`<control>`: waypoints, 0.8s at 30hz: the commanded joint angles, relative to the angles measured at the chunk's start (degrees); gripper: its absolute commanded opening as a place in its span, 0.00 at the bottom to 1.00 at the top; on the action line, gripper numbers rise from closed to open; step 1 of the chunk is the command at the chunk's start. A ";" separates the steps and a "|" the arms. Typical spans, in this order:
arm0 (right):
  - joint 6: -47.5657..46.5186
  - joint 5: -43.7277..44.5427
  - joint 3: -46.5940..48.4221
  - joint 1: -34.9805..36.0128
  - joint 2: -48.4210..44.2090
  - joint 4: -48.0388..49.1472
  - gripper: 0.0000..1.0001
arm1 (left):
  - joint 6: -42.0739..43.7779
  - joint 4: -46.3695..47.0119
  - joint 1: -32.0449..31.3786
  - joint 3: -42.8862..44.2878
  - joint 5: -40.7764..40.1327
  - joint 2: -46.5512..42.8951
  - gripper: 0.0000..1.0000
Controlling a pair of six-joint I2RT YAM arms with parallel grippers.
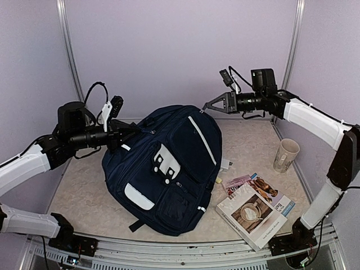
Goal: Pack the student bag
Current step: Unzip the upper front pocket of the student bag.
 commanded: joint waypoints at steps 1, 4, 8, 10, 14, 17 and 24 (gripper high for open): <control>-4.60 2.72 18.35 3.40 4.34 -1.87 0.00 | 1.46 3.27 0.96 -0.55 2.19 -4.98 0.00; -2.61 2.84 30.42 5.98 8.87 -4.55 0.00 | -1.52 3.05 2.11 -3.50 6.41 -7.15 0.04; -1.78 2.14 39.73 9.16 14.08 -5.97 0.00 | -2.47 2.83 1.85 -7.36 2.90 -11.22 0.08; -2.00 1.84 42.04 10.60 15.31 -5.53 0.00 | -2.32 2.88 1.36 -9.54 1.85 -13.36 0.11; -5.16 1.31 41.03 13.75 15.20 -4.57 0.00 | -1.55 0.57 -0.33 -13.49 -0.57 -17.58 0.49; -7.84 -0.62 38.68 15.86 14.39 -3.75 0.00 | -1.74 -1.42 -1.33 -14.84 -3.61 -20.99 0.87; -8.48 0.51 28.56 18.55 11.14 1.27 0.00 | -10.64 -2.00 -1.45 -7.41 -8.53 -19.17 0.99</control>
